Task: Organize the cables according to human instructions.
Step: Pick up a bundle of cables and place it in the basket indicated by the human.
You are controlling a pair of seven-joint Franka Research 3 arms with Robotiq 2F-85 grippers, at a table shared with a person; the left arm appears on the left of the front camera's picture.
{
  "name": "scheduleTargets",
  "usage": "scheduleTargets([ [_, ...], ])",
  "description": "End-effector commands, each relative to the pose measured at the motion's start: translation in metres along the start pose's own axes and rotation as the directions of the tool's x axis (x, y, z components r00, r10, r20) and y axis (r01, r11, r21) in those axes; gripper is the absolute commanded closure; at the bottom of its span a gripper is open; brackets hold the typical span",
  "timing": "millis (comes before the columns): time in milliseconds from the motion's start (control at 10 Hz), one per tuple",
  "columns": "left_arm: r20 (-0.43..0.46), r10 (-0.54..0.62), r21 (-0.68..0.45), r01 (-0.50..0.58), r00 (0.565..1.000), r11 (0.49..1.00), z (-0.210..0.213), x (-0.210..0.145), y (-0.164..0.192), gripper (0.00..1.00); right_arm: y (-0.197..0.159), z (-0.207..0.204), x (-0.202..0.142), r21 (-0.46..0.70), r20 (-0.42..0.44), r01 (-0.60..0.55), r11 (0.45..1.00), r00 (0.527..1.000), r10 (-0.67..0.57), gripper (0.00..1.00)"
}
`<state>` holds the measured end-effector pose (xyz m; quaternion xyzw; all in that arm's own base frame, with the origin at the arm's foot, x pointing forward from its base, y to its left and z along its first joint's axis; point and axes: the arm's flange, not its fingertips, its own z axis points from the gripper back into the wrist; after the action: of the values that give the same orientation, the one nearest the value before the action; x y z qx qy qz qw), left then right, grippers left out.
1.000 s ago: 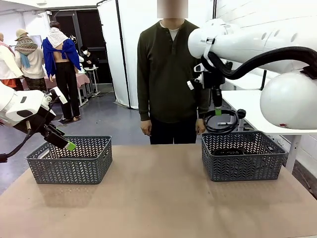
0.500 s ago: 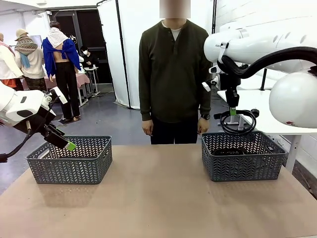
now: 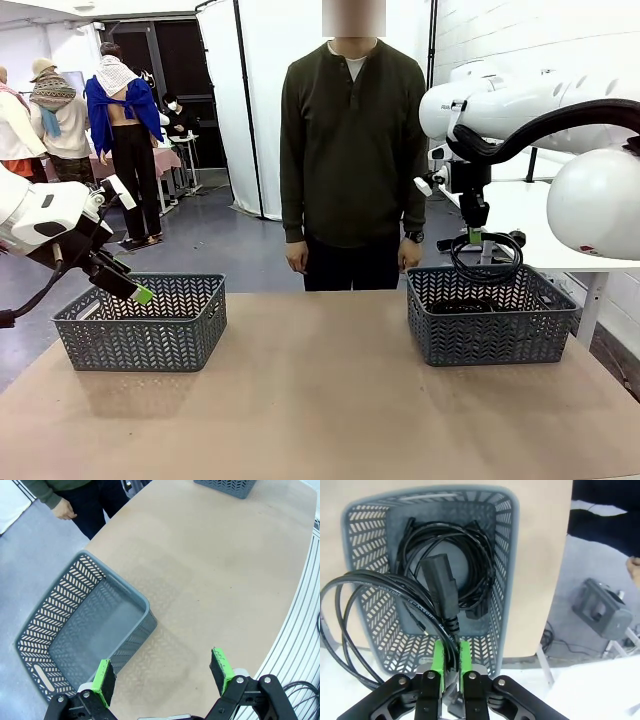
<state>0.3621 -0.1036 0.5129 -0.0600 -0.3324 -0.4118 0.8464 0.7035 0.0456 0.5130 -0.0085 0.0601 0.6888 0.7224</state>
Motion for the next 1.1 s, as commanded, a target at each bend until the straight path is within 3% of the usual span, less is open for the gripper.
scheduleTargets([
  [0, 0.002, 0.007, -0.001, -0.007, 1.000, 1.000, 0.000, -0.001, 0.002, 0.00, 0.004, -0.012, -0.004, -0.009, 0.053, -0.017, 1.000, 0.998, 0.018, 1.00],
  [1000, 0.002, 0.007, -0.001, -0.007, 1.000, 1.000, 0.000, -0.001, 0.002, 0.00, 0.002, -0.051, -0.003, 0.027, 0.073, 0.021, 0.999, 0.997, -0.023, 1.00],
])
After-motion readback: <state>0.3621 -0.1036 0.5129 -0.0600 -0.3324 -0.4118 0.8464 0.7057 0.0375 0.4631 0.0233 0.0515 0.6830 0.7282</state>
